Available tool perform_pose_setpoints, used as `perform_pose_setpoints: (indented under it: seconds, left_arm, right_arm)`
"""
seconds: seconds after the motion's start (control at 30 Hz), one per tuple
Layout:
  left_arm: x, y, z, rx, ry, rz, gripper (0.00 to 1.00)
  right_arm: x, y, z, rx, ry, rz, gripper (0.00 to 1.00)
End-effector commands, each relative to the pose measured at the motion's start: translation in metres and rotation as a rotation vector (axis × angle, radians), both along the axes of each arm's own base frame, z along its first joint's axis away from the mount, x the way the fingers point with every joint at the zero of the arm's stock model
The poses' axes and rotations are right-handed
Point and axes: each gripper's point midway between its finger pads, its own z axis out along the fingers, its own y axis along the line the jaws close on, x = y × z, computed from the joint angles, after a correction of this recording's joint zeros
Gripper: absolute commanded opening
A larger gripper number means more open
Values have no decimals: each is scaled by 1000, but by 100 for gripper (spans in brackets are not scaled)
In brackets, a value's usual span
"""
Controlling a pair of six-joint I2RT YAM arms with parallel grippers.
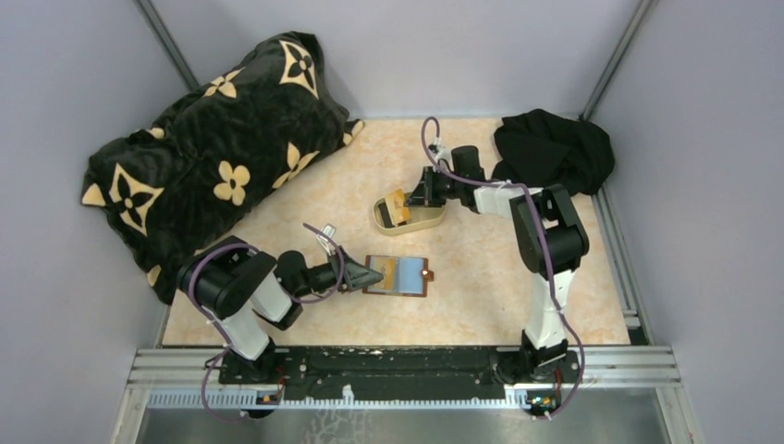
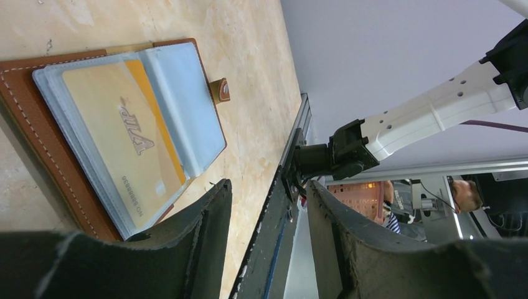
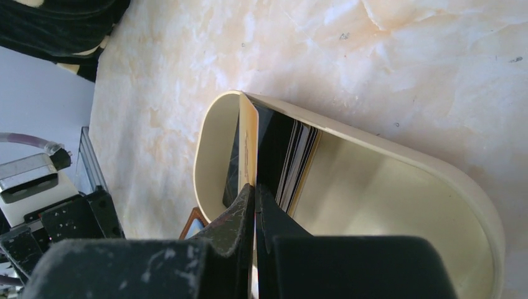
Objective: Take the credit cards out of the card holder
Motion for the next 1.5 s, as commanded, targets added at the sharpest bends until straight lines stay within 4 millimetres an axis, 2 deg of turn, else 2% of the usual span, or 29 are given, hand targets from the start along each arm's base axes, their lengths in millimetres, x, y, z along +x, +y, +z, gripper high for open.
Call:
perform_pose_setpoints:
  seconds: [0.0,0.27,0.5,0.6,0.67,0.83,0.9,0.97,1.0,1.07,1.1,1.47]
  left_arm:
    - [2,-2,40,-110,-207,-18,54]
    - [3,-1,34,-101,-191,-17,54]
    - [5,-2,35,-105,-197,-22,54]
    - [6,-2,36,-107,-204,-21,54]
    - [4,-1,36,-104,-205,-22,54]
    - [3,0,34,-99,-205,-20,53]
    - [4,0,35,-100,-206,-20,54]
    - [4,-1,35,-101,-209,-21,54]
    - [3,0,36,-102,-209,-21,54]
    - [2,0,37,-103,-213,-20,53]
    - [1,1,37,-102,-215,-19,54]
    - [-2,5,37,-96,-225,-7,51]
  right_arm:
    - [14,3,6,18,-42,10,0]
    - [9,3,-10,12,-9,19,0]
    - [5,4,-11,15,-1,36,0]
    - [6,5,-7,20,-9,38,20]
    - [6,6,1,28,-22,36,28]
    - [5,0,22,12,-69,18,33]
    - [6,-2,26,2,-81,7,32]
    - [7,-5,23,-13,-80,-13,27]
    - [8,-6,20,-24,-75,-25,22]
    - [8,-7,13,-34,-57,-31,4]
    - [8,-8,11,-38,-51,-32,0]
    - [13,-13,-9,-90,-17,-64,0]
